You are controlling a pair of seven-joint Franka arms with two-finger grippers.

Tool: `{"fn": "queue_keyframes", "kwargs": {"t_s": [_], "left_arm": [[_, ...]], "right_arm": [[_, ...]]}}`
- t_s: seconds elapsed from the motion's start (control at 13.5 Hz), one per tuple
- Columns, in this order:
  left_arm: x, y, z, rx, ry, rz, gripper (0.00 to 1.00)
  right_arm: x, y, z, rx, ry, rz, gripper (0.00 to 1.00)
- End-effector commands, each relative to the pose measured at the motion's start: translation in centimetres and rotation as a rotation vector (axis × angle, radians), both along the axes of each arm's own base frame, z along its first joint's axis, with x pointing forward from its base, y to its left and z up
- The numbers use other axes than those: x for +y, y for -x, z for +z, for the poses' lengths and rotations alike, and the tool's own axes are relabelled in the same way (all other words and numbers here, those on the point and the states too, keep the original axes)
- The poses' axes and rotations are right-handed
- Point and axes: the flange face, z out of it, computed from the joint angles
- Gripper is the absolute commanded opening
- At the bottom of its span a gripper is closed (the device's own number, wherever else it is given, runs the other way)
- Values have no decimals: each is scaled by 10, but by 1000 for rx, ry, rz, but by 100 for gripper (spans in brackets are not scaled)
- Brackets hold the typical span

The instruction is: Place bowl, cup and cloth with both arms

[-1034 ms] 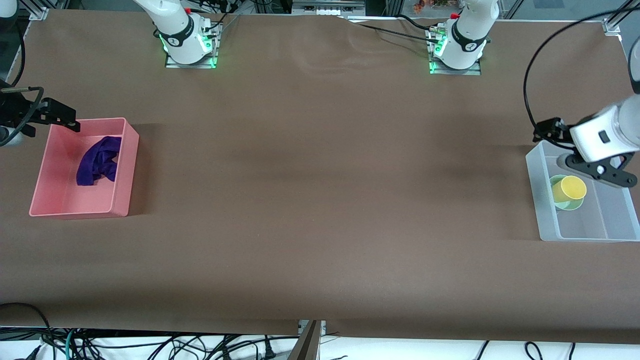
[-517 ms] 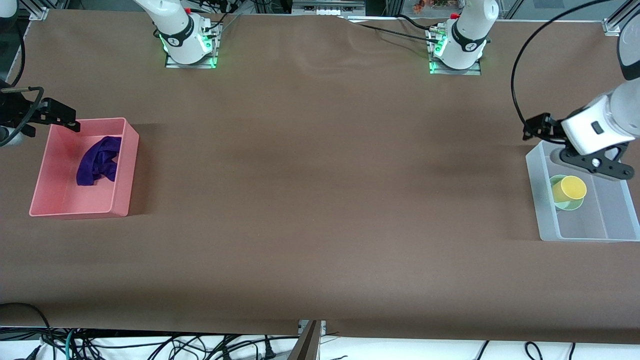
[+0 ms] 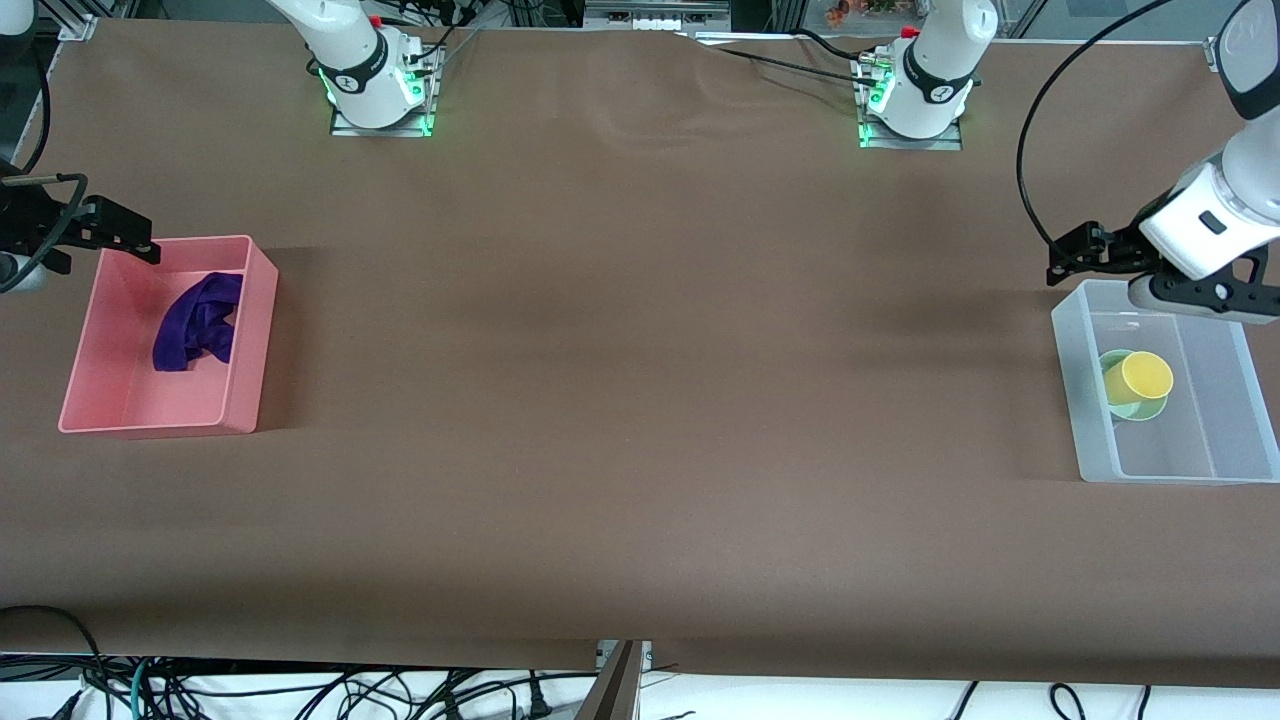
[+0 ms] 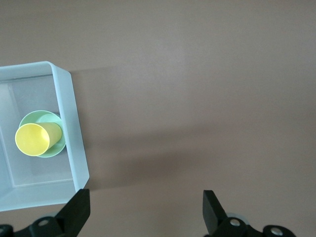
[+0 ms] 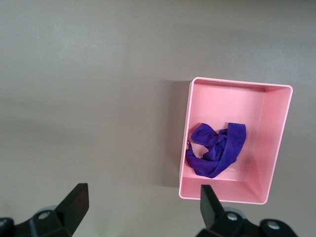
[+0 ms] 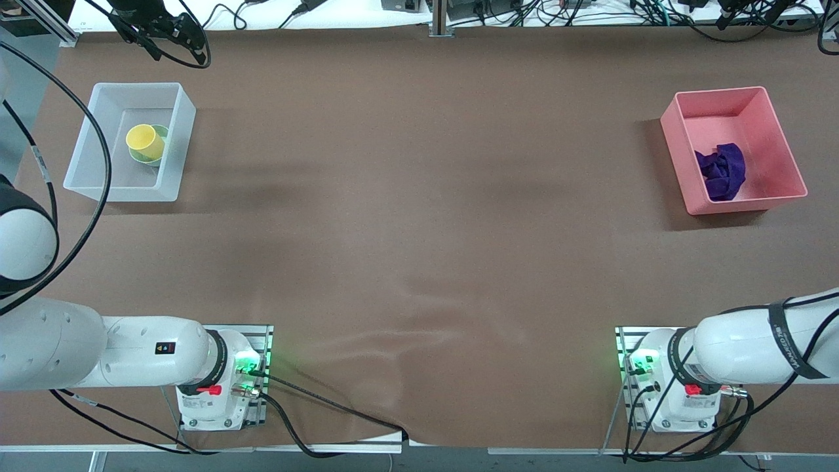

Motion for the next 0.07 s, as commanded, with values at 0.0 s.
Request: {"fn": "queue_keyframes", "kwargs": {"t_s": [0.0], "left_arm": [[-4,5,1,-15,4,13,100]], "right_arm": [[-2,1,4,1,-6,-12,100]]}}
